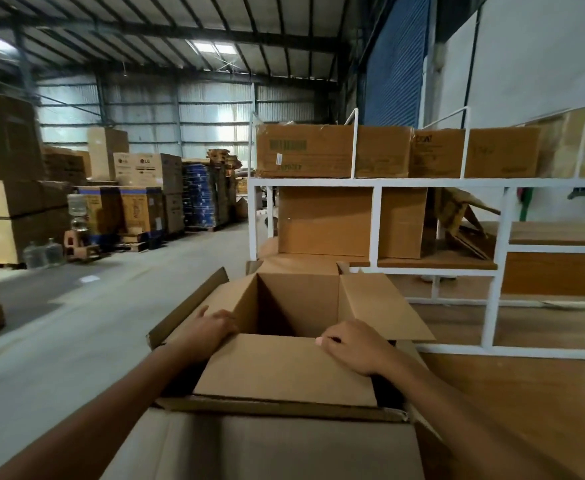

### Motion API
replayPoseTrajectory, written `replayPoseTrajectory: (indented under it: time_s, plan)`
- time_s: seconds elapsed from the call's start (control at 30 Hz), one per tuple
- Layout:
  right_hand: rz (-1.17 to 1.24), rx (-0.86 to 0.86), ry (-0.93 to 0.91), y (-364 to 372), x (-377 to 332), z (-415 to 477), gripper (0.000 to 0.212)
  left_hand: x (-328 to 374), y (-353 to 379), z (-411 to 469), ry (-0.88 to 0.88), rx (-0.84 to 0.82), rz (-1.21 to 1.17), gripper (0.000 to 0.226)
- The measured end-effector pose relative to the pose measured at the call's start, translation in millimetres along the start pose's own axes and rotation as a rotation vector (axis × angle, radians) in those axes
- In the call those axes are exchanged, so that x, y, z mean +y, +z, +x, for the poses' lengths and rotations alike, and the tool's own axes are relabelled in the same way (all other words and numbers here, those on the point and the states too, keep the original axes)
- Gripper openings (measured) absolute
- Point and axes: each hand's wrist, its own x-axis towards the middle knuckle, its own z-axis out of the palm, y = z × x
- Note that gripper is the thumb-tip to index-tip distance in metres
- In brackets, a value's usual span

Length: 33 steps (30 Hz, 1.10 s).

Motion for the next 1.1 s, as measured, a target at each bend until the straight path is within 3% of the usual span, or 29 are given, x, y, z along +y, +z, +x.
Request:
replayPoseTrajectory:
  time_s: [0.1,0.17,0.27,0.43,0.5,0.63,0.83,1.0,1.1]
  plan:
    - [0.052,-0.07,-0.038,5,-11,-6,0.038,-20,-1,-3,-0.048,0.004,-0.002,0.038]
    - [0.028,-0.036,-0.038,12,-12,-10,0.043,-21,2,-6,-0.064,0.002,-0.049,0.038]
    - [0.113,-0.011,-0.017,12,-10,-12,0.041,-15,5,-9,-0.097,-0.011,-0.239,0.035]
    - [0.207,-0.22,0.054,-15,-16,-2,0.03,-7,5,-21,-0.121,-0.031,-0.241,0.031]
    - [0.162,-0.241,0.074,-14,-24,2,0.033,1,0,-25,-0.122,0.04,-0.248,0.033]
    - [-0.038,-0.102,0.109,-16,-26,3,0.042,24,3,-26,-0.107,0.206,-0.29,0.029]
    - [-0.054,-0.141,0.157,3,-16,-7,0.05,26,12,-25,-0.039,0.018,-0.2,0.024]
    - [0.032,-0.276,0.217,-7,-28,-7,0.053,21,-39,-27,0.023,-0.31,-0.182,0.037]
    - [0.059,-0.202,0.167,-14,-35,0,0.056,33,-72,-13,0.036,-0.163,-0.314,0.028]
